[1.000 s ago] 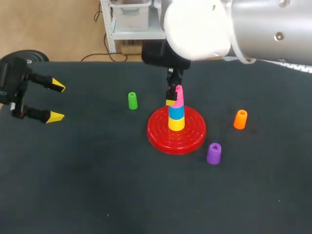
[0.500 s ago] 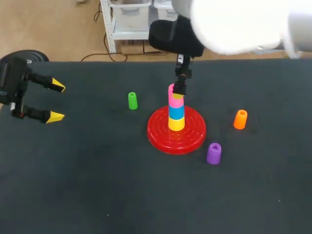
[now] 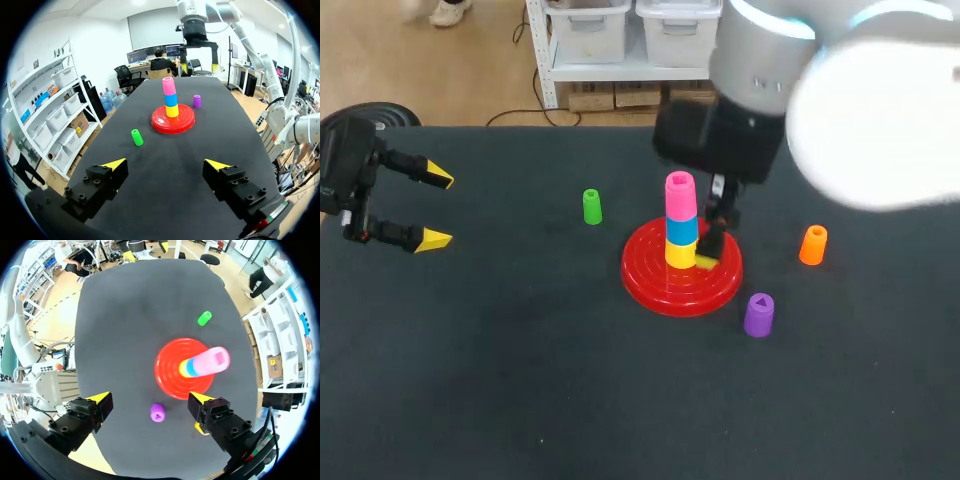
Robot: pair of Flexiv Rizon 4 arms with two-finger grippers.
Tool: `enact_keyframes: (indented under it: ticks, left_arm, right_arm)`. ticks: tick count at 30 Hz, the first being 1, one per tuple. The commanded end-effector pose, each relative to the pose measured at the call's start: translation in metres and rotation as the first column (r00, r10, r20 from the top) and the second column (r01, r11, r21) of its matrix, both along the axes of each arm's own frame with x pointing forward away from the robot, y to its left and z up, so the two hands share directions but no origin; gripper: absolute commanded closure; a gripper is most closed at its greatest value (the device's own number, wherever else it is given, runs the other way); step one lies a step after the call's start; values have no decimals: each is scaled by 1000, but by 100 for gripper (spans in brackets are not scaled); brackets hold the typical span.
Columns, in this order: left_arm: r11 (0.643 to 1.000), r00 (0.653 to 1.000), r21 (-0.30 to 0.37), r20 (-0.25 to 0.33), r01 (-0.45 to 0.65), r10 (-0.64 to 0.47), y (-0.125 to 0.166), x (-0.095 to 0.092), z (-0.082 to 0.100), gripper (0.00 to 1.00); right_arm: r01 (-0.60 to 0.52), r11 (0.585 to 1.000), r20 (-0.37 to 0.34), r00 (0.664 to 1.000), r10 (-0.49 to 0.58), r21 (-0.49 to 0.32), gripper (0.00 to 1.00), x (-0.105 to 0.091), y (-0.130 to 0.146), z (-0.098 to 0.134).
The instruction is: Pick up and stack the cylinders on the red base in this order: pink,purple,orange,green
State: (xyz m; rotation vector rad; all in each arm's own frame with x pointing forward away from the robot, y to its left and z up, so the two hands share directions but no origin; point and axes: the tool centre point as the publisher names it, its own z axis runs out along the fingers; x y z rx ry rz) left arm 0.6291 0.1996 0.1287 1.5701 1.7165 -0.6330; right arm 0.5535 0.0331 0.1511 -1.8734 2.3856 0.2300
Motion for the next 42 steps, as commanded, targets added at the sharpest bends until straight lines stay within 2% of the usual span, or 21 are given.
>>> enact_keyframes:
  ticks: [1,7,12,22,33,42]
  left_arm:
    - [1000,1000,-2,5,-1,1,0,-1,-1,0]
    - [1000,1000,-2,5,-1,1,0,-1,-1,0]
    - [1000,1000,-2,5,-1,1,0,-1,-1,0]
    - [1000,1000,-2,5,-1,1,0,-1,-1,0]
    - [1000,1000,-2,5,-1,1,0,-1,-1,0]
    - [1000,1000,-2,5,-1,1,0,-1,-1,0]
  right_arm:
    - [22,1000,63,998,-22,2,0,-10,-2,-23]
    - [62,997,29,998,-60,-51,0,-19,-21,-50]
    - [120,991,-2,993,-120,-65,0,-25,-39,-67]
    - [198,977,-35,979,-201,-82,0,-30,-63,-89]
    - [237,966,-62,968,-244,-107,0,-31,-70,-107]
    - [272,956,-49,959,-279,-107,0,-31,-68,-117]
